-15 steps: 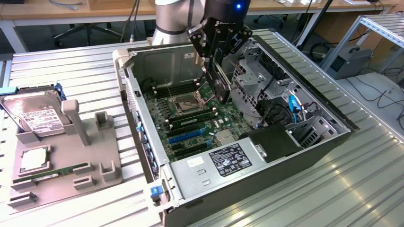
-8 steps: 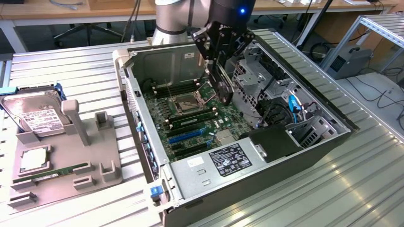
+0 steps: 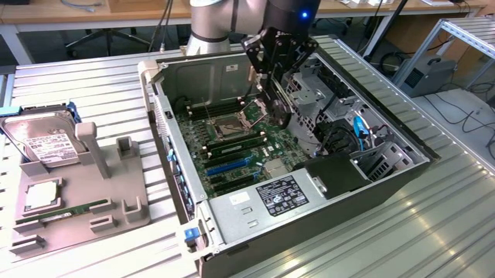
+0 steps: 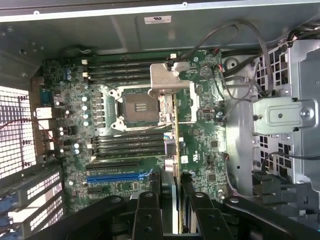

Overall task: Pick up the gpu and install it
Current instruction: 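Pick up the gpu and move the gpu toward the slot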

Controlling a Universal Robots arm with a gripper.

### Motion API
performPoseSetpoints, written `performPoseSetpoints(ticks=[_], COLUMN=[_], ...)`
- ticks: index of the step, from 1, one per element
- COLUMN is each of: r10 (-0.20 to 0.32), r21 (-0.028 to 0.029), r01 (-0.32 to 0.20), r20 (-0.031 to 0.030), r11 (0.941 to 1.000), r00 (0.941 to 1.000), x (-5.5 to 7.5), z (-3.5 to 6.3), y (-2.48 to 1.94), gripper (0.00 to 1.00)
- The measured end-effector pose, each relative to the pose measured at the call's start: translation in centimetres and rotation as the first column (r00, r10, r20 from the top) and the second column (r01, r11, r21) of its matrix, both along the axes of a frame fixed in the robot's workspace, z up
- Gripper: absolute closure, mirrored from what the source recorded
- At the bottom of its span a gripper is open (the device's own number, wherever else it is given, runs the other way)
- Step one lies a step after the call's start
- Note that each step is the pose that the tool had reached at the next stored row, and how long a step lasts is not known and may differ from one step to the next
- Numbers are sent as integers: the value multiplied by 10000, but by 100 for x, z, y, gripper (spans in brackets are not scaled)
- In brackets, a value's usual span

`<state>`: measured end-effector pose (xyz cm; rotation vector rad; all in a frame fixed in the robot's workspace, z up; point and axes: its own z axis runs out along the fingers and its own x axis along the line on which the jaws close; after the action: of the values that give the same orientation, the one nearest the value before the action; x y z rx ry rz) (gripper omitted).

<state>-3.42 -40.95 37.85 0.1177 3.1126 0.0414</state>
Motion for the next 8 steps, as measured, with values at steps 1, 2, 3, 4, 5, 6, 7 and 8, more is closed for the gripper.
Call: performPoseSetpoints(ticks=[1,2,3,4,5,6,7,8], r10=[-1,0,0,0,0,0,0,0], r21=[-1,-1,-2,0,-1,0,-1,-1], r01=[1,0,0,0,0,0,0,0], r20=[-1,-1,-1,0,0,0,-1,0], r11=[10000,10000,10000,10000,10000,10000,10000,10000], r00=[10000,10000,10000,10000,10000,10000,10000,10000], x=[12,22,30,38,44,48,51,53], z=[-1,-1,-1,-2,-2,-2,-2,-2], y=[0,0,0,0,0,0,0,0], gripper=[73,73,73,73,73,73,73,73])
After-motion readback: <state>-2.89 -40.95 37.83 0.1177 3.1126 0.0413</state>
